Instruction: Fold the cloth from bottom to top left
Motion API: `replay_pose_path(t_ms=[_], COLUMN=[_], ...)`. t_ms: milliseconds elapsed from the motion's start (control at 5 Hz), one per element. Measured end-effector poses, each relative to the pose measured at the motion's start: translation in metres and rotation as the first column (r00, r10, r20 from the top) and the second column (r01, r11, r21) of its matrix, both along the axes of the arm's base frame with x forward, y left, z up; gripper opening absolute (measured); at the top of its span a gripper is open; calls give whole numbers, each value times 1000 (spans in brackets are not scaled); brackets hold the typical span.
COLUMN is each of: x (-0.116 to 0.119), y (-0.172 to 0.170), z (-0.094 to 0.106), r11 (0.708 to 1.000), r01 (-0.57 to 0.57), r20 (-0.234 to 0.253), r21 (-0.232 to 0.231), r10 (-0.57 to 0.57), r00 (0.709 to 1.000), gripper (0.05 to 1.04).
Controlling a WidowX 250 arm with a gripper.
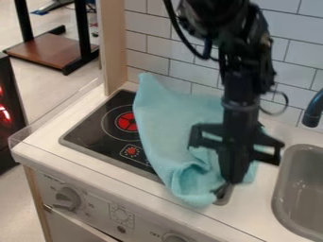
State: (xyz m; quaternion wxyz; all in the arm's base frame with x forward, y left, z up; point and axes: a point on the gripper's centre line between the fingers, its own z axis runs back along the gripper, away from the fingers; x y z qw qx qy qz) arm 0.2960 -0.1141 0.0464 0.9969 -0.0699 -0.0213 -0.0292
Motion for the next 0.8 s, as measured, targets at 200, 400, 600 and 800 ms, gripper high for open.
replay_pose_path(t_ms=[200, 400, 600, 800], x=[15, 43, 69, 87], y=[2, 21, 42, 63], z=[15, 43, 52, 51], r11=[999, 993, 982, 967], r01=[-32, -113, -188, -256], r20=[19, 60, 71, 65], r21=[-10, -31, -26, -13], r10=[32, 115, 190, 256], r00=[999, 992, 979, 964], gripper=[51, 51, 51, 51])
